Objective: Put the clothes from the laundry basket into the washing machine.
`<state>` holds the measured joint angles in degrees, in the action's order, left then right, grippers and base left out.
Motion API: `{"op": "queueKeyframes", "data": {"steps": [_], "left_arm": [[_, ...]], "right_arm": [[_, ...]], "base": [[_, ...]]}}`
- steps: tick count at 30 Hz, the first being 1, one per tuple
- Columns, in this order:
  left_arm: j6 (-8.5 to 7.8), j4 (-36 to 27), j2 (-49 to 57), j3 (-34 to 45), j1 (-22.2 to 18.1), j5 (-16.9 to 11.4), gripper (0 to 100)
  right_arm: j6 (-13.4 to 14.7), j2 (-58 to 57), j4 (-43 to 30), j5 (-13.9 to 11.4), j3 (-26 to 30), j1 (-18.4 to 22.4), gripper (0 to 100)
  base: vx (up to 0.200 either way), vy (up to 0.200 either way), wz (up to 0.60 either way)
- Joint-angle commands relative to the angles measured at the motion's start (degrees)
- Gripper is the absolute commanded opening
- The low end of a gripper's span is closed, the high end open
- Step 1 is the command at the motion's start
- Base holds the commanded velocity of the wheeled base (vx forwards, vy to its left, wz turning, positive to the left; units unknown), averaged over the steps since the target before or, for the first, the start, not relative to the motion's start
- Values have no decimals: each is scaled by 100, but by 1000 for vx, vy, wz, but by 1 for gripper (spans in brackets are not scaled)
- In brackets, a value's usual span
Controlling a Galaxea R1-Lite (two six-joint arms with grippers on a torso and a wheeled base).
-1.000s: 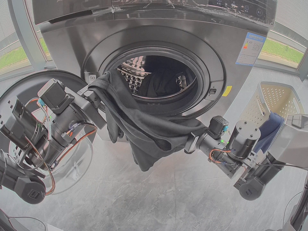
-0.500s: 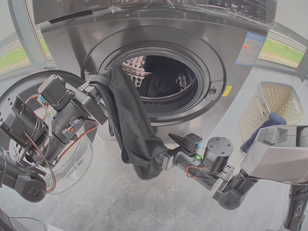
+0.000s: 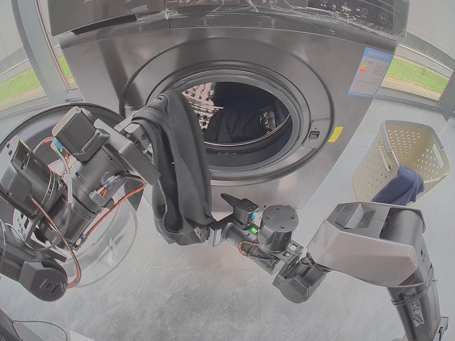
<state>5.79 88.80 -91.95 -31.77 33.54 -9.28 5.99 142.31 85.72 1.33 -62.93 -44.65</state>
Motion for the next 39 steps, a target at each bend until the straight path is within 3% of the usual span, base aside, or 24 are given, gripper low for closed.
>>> {"op": "queueKeyframes", "data": {"steps": [1, 15, 16, 22, 31, 33, 39], "left_arm": [[1, 6, 64, 30, 100, -4, 0], [19, 6, 134, 22, 144, -13, 0], [19, 6, 134, 22, 144, -13, 0], [27, -11, 99, 13, 92, 5, 0], [27, -20, 64, 57, 4, 14, 0], [27, -20, 20, 92, -154, 14, 0], [10, -20, -358, 408, -471, -4, 0]], "right_arm": [[-18, 429, -29, -27, -352, 27, 100], [-194, 1044, -223, -45, -1468, 291, 100], [-194, 1044, -214, -36, -1477, 299, 0], [-168, 939, -161, 60, -1688, 378, 0], [-106, 438, -144, 210, -1547, 704, 0], [-80, 174, -117, 315, -1266, 739, 0], [-45, -714, 94, 289, -97, 783, 0]], "base": [[0, 0, 0], [0, 0, 0], [0, 0, 0], [0, 0, 0], [0, 0, 0], [0, 0, 0], [0, 0, 0]]}}
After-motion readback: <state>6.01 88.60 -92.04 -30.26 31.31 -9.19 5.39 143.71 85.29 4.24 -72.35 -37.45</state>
